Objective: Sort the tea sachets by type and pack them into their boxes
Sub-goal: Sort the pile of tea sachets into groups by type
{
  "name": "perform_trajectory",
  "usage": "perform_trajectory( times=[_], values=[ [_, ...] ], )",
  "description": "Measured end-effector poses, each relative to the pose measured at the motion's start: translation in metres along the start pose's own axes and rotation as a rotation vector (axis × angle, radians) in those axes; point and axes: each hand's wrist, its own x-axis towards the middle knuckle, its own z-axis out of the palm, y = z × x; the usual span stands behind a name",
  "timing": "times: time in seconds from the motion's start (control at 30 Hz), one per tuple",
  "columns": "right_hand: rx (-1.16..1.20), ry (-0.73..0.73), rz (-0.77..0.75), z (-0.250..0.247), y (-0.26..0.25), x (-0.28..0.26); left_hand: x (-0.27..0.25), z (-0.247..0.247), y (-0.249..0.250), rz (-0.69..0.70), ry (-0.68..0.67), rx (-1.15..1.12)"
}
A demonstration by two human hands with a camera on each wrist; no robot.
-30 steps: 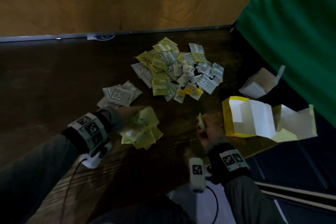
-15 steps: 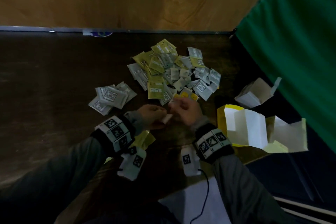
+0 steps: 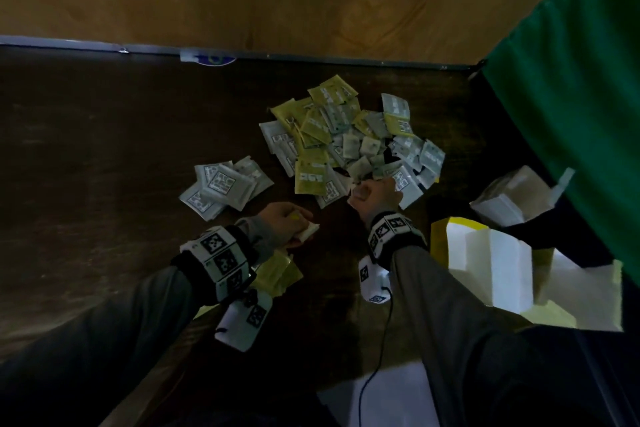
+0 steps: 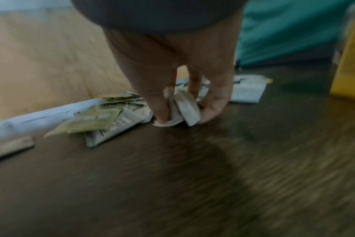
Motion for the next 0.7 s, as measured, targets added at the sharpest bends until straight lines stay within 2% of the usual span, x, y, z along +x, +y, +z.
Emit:
perform_trajectory(
  times=[0.07, 0.17, 0.23, 0.3, 0.37, 0.47, 0.63, 0.7],
  values=[
    [0.028, 0.043, -0.034, -0.003, 0.002, -0.004, 0.001, 0.003, 0.003, -0.003, 0.013, 0.005],
    [0.417, 0.121, -0.06, -0.012, 0.014, -0.02, 0.002, 0.011, 0.009, -0.026, 0.082, -0.056],
    [0.627, 0.093, -0.098, -0.021, 0.019, -0.042, 0.004, 0.019, 0.014, -0.066, 0.119, -0.127],
    [0.662, 0.032, -0.179, -0.022, 0.015, -0.064, 0.001, 0.027, 0.015, -0.108, 0.086, -0.238],
    [0.633, -0.002, -0.248, -0.015, 0.009, -0.081, 0.001, 0.034, 0.011, -0.143, -0.01, -0.379],
    [0.589, -0.087, -0.284, -0.006, 0.007, -0.097, 0.001, 0.045, 0.006, -0.099, -0.139, -0.36],
    [0.736, -0.213, -0.313, -0.009, 0.027, -0.114, 0.0, 0.046, 0.001, -0.049, -0.157, -0.285],
    [0.863, -0.171, -0.259, -0.009, 0.038, -0.118, 0.002, 0.039, 0.003, -0.1, -0.153, -0.287]
  ],
)
